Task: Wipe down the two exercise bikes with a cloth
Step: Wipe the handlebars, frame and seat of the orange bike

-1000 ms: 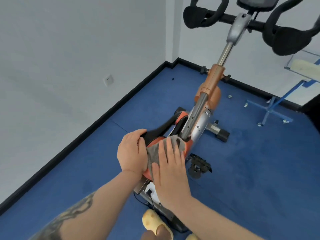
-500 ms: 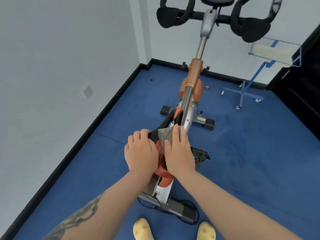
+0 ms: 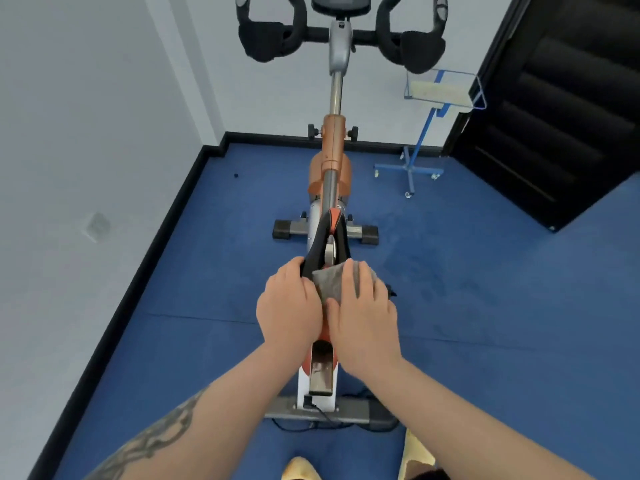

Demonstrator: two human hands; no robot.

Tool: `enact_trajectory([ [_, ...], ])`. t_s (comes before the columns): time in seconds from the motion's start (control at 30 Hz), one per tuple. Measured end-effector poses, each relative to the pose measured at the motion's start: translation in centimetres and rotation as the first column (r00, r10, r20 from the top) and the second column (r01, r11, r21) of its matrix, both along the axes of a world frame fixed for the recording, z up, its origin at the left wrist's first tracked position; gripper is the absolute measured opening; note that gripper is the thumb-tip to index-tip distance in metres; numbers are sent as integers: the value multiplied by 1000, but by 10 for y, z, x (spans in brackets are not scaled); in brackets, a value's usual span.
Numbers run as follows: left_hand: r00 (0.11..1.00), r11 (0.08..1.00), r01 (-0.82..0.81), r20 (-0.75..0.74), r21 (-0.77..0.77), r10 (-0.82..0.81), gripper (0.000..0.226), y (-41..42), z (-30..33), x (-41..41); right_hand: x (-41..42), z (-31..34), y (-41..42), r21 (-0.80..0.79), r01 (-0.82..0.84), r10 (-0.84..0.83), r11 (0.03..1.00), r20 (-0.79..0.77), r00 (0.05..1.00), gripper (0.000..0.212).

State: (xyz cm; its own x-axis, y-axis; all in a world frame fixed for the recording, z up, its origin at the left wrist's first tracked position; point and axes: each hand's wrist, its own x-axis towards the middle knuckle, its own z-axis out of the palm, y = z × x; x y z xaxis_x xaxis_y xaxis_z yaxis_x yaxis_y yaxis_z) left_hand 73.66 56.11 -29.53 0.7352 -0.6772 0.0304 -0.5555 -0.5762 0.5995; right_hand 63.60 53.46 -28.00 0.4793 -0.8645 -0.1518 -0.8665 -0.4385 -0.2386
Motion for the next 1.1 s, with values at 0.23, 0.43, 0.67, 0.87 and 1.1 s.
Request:
enact_trajectory([
  [0.23, 995, 997, 62, 77, 54, -66, 39, 1, -3, 3, 40, 10, -65, 306, 149, -171, 940, 47, 984, 63],
  [0.43, 996, 998, 66, 63, 22, -68, 38, 1, -1, 3, 4, -8, -12, -83, 96, -98, 992, -24, 995, 61],
  [0.67, 994, 996, 78, 76, 34, -81, 39, 2, -2, 4, 36, 4, -62, 222, 188, -219, 957, 124, 968, 50],
  [0.87, 996, 998, 65, 67, -9, -64, 39, 1, -3, 3, -8, -17, 21, -218, 67, -23, 974, 201, 979, 58],
  [1.1, 997, 998, 58, 54, -13, -57, 40, 2, -3, 3, 9, -7, -4, -103, 127, -105, 987, 192, 976, 56],
])
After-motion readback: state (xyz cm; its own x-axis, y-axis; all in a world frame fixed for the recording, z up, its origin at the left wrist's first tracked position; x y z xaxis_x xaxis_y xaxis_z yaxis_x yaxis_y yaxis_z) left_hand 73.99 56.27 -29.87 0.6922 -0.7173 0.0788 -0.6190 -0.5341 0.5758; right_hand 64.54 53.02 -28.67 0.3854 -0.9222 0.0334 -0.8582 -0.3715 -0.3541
